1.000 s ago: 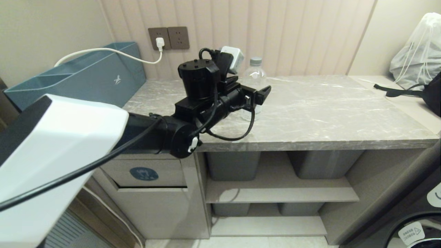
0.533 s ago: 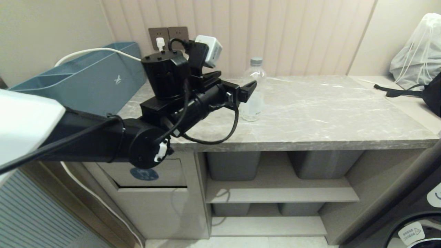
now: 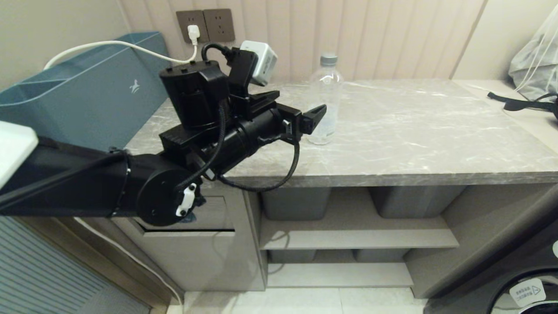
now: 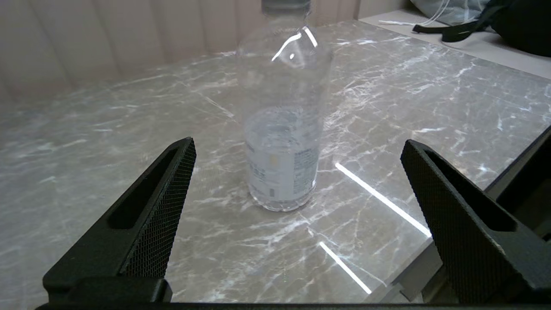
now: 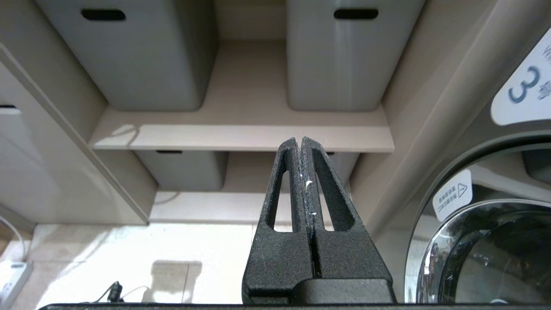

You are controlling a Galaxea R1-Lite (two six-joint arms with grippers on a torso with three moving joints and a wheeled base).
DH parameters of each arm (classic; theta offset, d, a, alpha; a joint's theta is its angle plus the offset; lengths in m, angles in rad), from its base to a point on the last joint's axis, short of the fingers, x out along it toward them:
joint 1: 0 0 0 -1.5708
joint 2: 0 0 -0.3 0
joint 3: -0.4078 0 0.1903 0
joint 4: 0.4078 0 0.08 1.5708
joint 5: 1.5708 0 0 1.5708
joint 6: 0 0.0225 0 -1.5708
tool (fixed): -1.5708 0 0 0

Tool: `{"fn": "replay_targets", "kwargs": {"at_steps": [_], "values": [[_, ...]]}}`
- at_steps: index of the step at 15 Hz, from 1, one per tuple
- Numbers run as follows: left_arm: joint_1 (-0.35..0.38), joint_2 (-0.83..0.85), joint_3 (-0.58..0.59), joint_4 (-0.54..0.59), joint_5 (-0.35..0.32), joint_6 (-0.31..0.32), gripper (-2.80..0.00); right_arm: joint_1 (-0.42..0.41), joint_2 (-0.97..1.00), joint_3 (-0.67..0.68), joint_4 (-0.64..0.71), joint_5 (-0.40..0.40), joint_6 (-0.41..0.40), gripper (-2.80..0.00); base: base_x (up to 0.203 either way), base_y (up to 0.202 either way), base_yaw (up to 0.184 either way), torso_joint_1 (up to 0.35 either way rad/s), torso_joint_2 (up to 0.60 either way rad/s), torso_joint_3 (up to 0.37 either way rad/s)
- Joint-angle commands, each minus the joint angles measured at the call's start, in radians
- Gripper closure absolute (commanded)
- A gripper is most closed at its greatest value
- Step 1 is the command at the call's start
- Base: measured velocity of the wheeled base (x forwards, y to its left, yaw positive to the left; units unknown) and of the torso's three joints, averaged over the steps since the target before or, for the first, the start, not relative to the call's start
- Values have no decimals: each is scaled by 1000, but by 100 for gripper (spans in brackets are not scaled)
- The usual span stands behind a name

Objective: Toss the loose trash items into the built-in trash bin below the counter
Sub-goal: Pick up the garbage

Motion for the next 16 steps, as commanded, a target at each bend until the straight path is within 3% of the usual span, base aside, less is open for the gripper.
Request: {"fn": "replay_targets", "kwargs": {"at_steps": [1, 5, 8, 16], "values": [[-5, -10, 6, -5, 0, 0, -280, 0, 0, 0, 0, 0, 0, 0, 0, 0, 0, -1, 2, -194], [-25, -7, -6, -3, -20, -3, -280, 0, 0, 0, 0, 0, 0, 0, 0, 0, 0, 8, 4, -166], [-20, 25, -93, 11, -57, -3, -280, 0, 0, 0, 0, 0, 0, 0, 0, 0, 0, 3, 2, -27], [-19, 135, -292, 138, -71, -3, -280, 0, 0, 0, 0, 0, 0, 0, 0, 0, 0, 0, 0, 0]]}}
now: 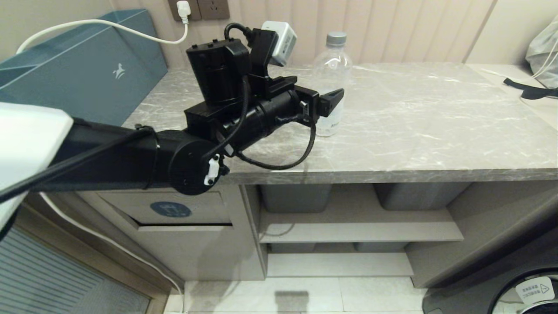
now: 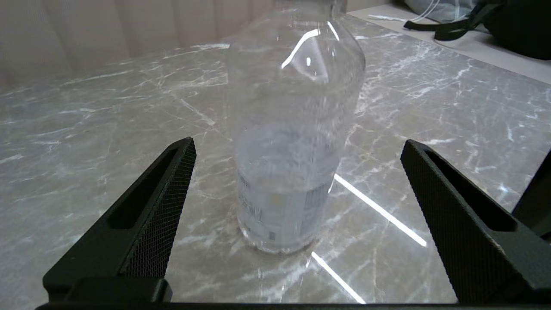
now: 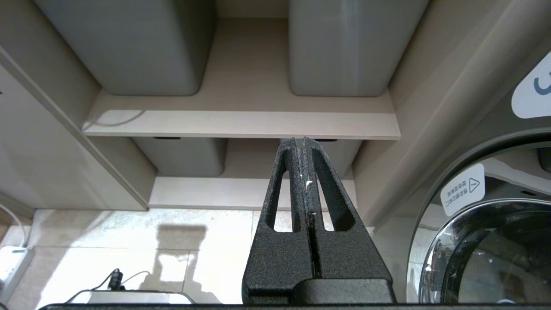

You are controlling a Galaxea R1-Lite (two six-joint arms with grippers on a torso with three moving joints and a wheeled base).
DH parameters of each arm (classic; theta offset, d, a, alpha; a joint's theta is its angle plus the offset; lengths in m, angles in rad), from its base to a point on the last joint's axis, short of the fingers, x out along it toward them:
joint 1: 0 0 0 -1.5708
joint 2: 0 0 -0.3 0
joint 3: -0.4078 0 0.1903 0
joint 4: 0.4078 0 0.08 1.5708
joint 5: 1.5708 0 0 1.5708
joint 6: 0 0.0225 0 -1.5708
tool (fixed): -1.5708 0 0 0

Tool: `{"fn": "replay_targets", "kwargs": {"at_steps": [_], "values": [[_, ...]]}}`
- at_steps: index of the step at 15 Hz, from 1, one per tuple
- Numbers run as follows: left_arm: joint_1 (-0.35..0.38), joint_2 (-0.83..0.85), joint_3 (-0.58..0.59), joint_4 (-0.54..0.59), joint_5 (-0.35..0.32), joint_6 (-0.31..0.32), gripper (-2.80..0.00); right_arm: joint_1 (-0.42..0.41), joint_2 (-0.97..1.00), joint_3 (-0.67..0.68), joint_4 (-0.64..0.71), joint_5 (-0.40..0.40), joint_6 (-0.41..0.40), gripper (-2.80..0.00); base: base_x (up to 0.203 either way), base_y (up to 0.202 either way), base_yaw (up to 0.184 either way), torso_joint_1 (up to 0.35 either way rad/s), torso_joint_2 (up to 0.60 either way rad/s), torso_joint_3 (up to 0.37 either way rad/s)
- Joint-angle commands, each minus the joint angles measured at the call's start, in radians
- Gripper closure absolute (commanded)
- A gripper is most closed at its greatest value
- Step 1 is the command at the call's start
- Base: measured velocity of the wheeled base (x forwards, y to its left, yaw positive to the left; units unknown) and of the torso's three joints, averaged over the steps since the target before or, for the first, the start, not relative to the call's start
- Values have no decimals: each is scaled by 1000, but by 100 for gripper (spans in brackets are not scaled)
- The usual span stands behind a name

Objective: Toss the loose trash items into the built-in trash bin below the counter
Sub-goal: Pick up the garbage

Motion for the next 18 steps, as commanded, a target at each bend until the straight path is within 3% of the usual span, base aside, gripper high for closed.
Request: {"fn": "replay_targets", "kwargs": {"at_steps": [1, 14, 15, 16, 18], "values": [[0, 48, -44, 7, -2, 1, -280, 0, 0, 0, 0, 0, 0, 0, 0, 0, 0, 0, 0, 0], [2, 247, -322, 63, 0, 4, -280, 0, 0, 0, 0, 0, 0, 0, 0, 0, 0, 0, 0, 0], [2, 262, -349, 66, 0, 4, -89, 0, 0, 0, 0, 0, 0, 0, 0, 0, 0, 0, 0, 0], [2, 266, -349, 65, 1, 4, 0, 0, 0, 0, 0, 0, 0, 0, 0, 0, 0, 0, 0, 0], [3, 266, -350, 63, 5, 4, 0, 0, 0, 0, 0, 0, 0, 0, 0, 0, 0, 0, 0, 0]]}}
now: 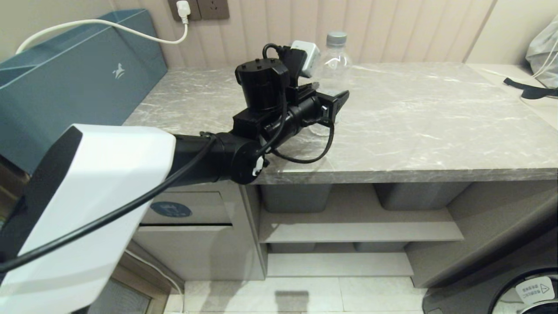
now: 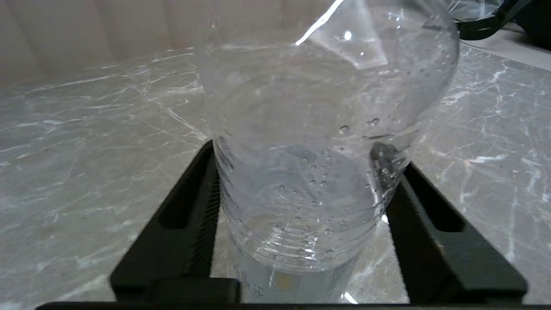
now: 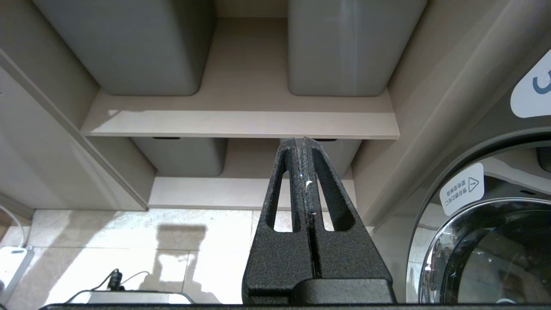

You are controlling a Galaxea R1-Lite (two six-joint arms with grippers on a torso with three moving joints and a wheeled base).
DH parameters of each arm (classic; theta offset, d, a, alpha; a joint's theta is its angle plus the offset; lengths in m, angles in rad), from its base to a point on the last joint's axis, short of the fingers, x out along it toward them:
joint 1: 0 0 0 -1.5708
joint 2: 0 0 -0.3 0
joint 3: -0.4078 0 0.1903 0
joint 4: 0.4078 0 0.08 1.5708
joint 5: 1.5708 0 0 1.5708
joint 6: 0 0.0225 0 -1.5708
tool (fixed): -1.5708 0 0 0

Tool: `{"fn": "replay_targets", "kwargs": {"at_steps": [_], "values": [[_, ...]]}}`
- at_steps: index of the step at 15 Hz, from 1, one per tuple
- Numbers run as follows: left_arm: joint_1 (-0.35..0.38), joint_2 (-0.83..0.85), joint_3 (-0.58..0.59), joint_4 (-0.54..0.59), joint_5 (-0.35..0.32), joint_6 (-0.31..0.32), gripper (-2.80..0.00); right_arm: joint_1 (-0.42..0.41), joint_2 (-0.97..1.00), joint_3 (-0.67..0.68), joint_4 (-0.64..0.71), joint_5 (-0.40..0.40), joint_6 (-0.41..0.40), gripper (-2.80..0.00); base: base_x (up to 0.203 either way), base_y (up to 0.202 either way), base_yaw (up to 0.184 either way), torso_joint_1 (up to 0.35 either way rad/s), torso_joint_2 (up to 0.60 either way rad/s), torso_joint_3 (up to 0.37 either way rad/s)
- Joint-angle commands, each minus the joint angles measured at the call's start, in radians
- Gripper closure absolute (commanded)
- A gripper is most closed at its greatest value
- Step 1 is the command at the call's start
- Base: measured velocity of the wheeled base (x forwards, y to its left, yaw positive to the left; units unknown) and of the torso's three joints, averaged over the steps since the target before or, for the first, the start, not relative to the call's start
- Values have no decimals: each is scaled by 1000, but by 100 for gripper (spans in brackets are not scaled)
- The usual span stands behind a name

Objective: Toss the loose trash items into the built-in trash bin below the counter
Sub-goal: Pick up the garbage, then put the garbage in the trash can

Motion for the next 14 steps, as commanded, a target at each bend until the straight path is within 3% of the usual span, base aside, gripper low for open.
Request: {"fn": "replay_targets", "kwargs": {"at_steps": [1, 10, 12, 14], "values": [[2, 6, -2, -2, -1, 1, 0, 0, 0, 0, 0, 0, 0, 0, 0, 0, 0, 0, 0, 0], [8, -109, 1, 3, 26, -7, 0, 0, 0, 0, 0, 0, 0, 0, 0, 0, 0, 0, 0, 0], [7, -176, 1, 22, 64, -69, 0, 0, 0, 0, 0, 0, 0, 0, 0, 0, 0, 0, 0, 0], [11, -252, 20, 63, 124, -193, 0, 0, 0, 0, 0, 0, 0, 0, 0, 0, 0, 0, 0, 0]]}}
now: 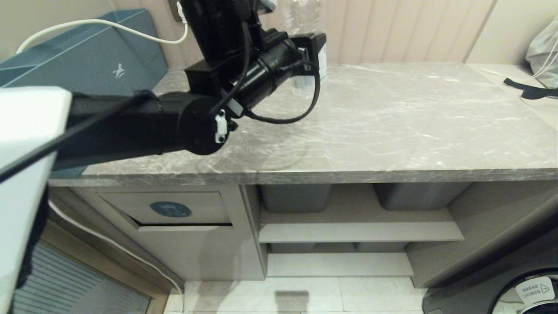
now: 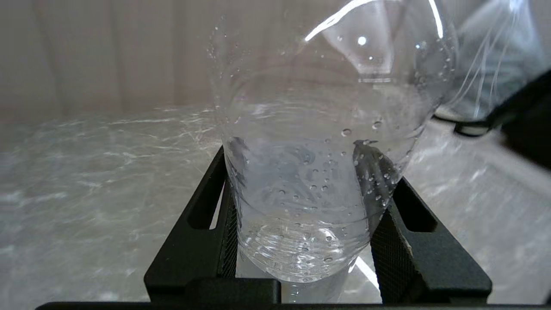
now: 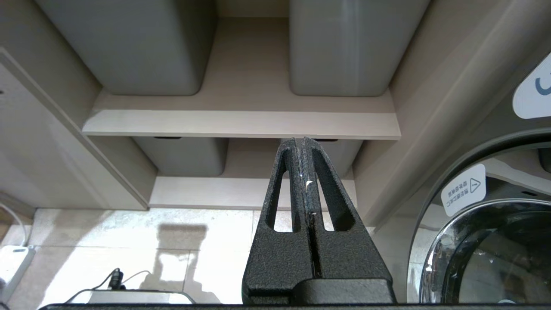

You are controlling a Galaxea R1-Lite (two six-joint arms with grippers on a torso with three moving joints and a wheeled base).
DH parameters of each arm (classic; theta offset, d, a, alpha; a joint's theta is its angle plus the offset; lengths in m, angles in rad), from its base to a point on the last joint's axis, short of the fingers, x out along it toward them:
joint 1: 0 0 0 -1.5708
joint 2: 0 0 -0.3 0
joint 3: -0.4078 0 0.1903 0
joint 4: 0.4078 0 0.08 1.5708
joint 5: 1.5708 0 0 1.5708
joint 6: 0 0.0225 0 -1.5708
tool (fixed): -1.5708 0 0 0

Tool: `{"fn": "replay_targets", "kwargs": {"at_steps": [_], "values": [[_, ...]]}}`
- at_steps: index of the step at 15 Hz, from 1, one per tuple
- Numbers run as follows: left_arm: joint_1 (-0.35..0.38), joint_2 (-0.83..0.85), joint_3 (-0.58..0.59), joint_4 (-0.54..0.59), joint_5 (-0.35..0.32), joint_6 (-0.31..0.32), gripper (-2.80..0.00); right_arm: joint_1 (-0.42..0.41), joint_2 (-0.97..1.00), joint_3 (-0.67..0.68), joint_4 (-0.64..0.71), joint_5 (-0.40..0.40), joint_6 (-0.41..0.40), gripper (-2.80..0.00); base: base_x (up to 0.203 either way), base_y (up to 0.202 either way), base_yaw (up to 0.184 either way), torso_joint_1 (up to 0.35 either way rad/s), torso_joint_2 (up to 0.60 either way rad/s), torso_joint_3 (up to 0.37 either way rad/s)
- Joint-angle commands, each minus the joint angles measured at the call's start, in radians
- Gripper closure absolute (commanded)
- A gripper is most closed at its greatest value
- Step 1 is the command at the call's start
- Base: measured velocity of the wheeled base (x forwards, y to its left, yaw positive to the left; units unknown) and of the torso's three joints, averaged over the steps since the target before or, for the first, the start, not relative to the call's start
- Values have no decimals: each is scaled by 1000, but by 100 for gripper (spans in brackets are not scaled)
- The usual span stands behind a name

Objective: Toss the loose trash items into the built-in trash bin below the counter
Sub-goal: Put the garbage in the trash can

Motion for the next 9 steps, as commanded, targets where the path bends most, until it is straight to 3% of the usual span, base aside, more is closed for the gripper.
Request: {"fn": "replay_targets", "kwargs": {"at_steps": [1, 6, 9], "values": [[16, -120, 31, 24, 23, -106, 0, 0, 0, 0, 0, 0, 0, 0, 0, 0, 0, 0, 0, 0], [155, -386, 303, 125, 123, -513, 0, 0, 0, 0, 0, 0, 0, 0, 0, 0, 0, 0, 0, 0], [184, -496, 383, 173, 109, -749, 0, 0, 0, 0, 0, 0, 0, 0, 0, 0, 0, 0, 0, 0]]}}
